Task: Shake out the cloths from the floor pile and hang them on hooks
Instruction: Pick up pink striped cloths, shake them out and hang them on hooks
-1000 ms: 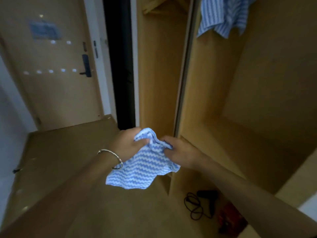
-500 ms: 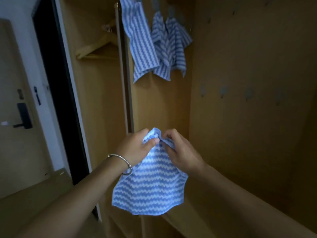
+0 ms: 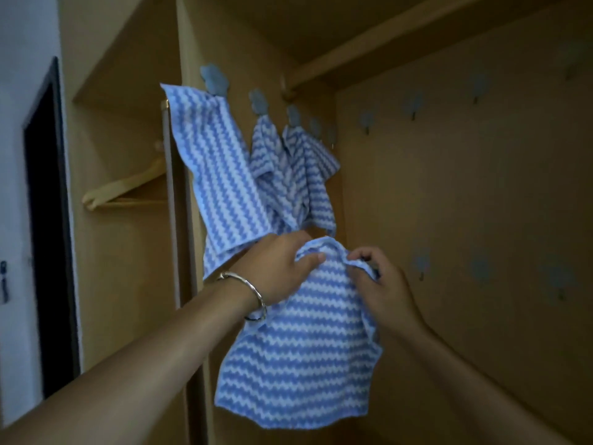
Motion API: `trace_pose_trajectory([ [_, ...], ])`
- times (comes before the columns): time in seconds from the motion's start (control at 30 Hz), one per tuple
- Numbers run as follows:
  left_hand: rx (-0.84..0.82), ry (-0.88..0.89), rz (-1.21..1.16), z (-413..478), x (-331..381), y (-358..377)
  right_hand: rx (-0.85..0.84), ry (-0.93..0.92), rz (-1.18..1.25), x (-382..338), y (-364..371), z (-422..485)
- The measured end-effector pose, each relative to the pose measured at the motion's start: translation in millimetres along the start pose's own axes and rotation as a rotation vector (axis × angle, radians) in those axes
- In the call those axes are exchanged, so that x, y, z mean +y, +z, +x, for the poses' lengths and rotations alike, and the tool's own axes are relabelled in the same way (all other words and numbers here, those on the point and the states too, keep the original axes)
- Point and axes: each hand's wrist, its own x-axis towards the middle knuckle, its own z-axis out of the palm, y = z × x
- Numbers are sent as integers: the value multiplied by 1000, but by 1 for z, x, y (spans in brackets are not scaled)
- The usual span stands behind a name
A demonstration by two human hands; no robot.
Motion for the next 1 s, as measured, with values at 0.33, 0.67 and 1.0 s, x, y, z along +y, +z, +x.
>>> trace_pose_trajectory([
  [0.33,142,207,184,145,11,17,167,-156,-140,33,-1,94],
  [0.67,183,208,557,257,-10,26,126,-323,-322,78,-34,234],
  [1.0,292,100,339,341,-9,50,272,-359,-291,117,-32,322],
])
